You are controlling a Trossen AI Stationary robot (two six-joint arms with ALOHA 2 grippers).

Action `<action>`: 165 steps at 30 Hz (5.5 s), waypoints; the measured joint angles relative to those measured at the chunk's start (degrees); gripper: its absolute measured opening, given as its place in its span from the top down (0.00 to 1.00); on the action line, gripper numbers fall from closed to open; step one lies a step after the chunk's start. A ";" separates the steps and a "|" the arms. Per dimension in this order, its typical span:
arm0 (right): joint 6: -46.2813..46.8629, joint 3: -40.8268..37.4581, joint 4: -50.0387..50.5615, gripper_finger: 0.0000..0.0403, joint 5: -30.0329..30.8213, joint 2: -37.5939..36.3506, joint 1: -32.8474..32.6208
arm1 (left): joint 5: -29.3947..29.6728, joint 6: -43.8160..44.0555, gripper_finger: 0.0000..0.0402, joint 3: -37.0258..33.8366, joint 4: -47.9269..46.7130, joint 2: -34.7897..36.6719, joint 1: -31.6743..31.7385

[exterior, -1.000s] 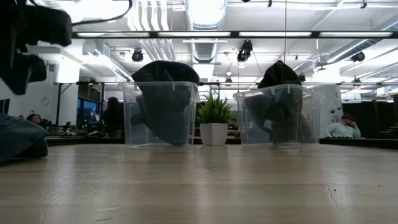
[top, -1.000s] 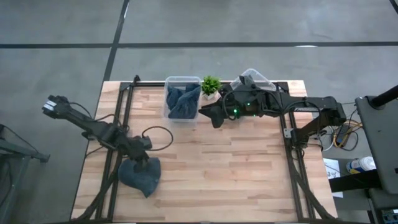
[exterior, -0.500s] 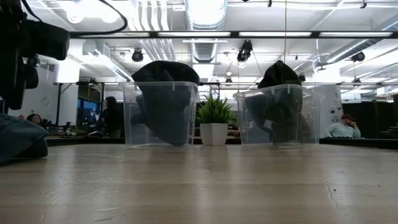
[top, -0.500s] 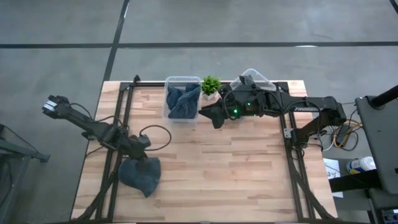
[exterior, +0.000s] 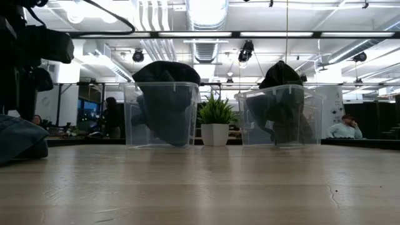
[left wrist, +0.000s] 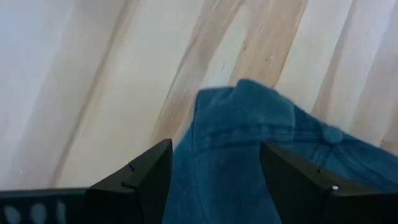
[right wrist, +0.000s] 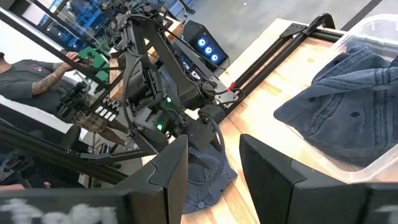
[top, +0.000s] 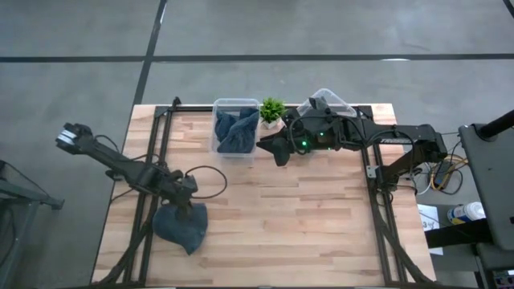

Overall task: Pick & Place hat
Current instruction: Put the blue cap in the left transparent bin

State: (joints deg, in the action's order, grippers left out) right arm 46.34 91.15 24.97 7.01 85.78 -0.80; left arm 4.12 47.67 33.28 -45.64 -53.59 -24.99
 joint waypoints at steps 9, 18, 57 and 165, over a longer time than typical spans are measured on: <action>0.20 0.00 0.00 0.65 0.00 0.00 -0.02 | -1.60 -1.39 0.42 -3.06 5.86 -4.47 0.00; 0.85 0.00 -0.24 0.65 0.00 0.00 -0.02 | -3.20 -1.33 0.42 -6.96 8.72 -7.20 0.00; 3.88 0.02 0.07 0.65 -6.43 -0.02 0.04 | 17.05 -13.95 0.98 21.21 11.99 -8.30 -0.04; -9.29 0.07 -5.25 0.68 -5.55 -7.78 -9.42 | 67.61 7.30 0.97 23.56 20.13 -29.92 35.16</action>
State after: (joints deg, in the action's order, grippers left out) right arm 37.05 91.22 19.73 1.45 78.00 -10.22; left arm 71.73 54.97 56.84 -25.51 -83.50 10.16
